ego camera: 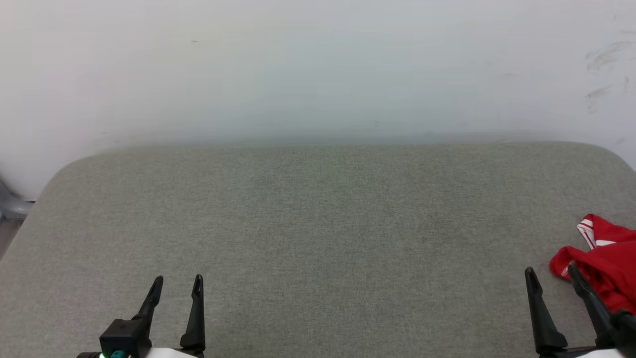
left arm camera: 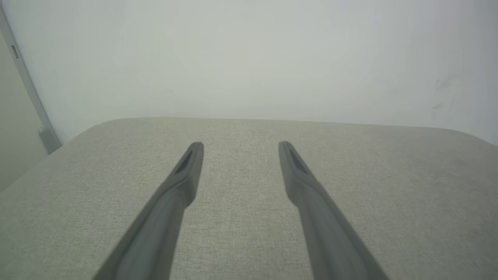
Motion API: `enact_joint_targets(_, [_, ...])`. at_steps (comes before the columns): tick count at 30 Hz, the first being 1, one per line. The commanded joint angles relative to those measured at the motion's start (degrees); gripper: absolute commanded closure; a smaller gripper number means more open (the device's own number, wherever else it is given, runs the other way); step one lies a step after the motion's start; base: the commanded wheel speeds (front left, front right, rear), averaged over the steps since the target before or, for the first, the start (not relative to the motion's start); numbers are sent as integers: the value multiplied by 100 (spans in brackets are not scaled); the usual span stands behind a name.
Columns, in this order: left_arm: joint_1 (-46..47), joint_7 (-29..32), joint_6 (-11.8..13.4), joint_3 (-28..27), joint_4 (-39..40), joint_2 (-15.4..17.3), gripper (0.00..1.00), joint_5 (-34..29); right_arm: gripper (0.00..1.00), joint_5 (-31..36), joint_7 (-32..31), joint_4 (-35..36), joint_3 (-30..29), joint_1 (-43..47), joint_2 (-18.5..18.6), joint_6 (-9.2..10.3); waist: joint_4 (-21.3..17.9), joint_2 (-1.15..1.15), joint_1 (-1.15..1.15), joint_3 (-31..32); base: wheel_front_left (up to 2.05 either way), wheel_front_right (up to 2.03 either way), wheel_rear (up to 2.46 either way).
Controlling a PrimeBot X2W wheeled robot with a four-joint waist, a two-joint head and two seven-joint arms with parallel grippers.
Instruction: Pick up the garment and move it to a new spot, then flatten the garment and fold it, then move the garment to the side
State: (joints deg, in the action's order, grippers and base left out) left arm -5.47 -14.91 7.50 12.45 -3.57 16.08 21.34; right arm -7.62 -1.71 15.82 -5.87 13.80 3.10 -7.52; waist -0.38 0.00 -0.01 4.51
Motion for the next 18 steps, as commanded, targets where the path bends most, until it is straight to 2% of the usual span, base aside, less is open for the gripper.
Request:
enact_joint_targets(1, [-71,-38,-27,-52,22,-4,0,-34,0,-61,-43,125,-3,127,-31,7,-41,0,1,-4,0,0,0])
enact_joint_targets(18, [-70,-34,-158,-229,-98,-158,0,-265,0,-218,-213,323,41,170,-32,7,-79,0,1,-65,0,0,0])
